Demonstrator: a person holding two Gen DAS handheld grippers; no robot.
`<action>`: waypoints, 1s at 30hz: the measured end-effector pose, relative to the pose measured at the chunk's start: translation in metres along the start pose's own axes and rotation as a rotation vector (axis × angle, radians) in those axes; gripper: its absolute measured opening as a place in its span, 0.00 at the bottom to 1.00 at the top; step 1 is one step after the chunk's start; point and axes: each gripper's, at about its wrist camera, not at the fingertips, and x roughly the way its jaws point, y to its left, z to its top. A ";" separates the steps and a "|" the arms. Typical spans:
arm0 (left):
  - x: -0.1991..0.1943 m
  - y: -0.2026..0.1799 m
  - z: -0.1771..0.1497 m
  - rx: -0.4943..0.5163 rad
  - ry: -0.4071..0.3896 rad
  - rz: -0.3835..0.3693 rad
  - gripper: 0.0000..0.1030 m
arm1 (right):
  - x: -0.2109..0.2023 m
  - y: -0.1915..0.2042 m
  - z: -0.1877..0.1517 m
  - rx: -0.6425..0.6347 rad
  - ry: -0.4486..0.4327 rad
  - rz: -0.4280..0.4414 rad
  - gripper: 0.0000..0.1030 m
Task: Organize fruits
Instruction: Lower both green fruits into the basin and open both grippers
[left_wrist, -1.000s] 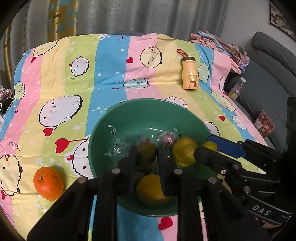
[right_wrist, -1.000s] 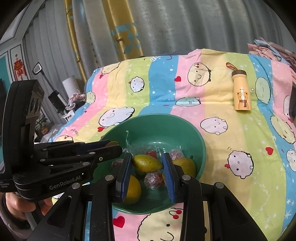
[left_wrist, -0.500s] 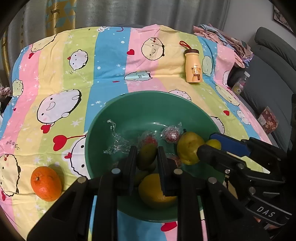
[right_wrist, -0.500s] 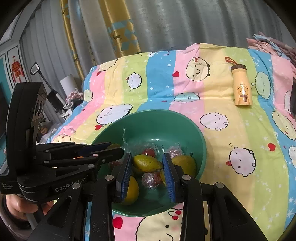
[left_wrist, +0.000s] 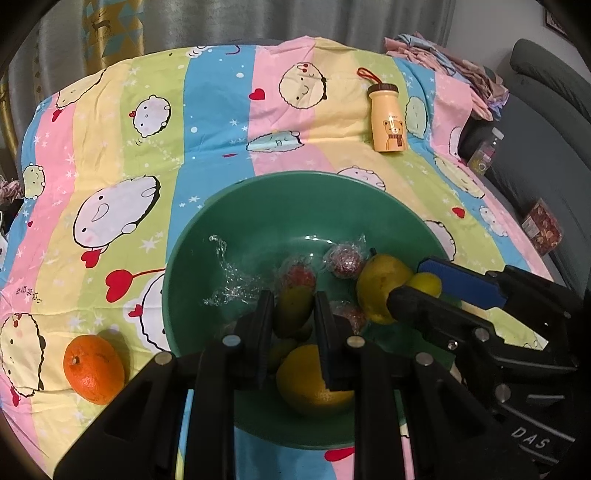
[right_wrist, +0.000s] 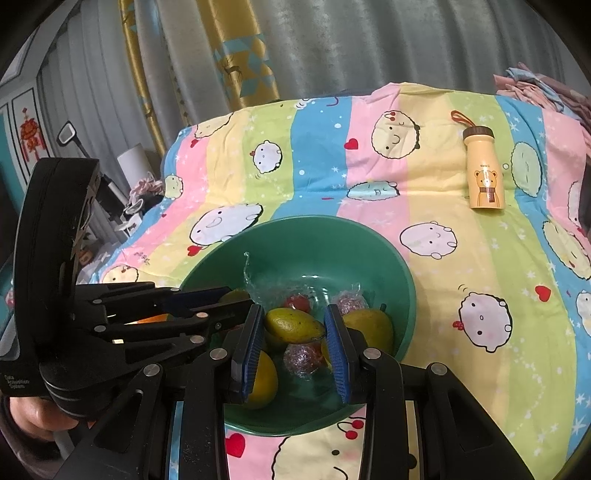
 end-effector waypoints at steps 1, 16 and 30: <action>0.001 0.000 0.000 0.002 0.005 0.003 0.21 | 0.001 0.000 0.000 -0.001 0.004 -0.002 0.34; 0.006 0.000 0.000 0.011 0.040 0.027 0.21 | 0.004 0.000 0.001 -0.005 0.021 -0.024 0.34; 0.012 -0.001 0.003 0.028 0.088 0.054 0.21 | 0.006 -0.003 -0.001 -0.004 0.037 -0.050 0.34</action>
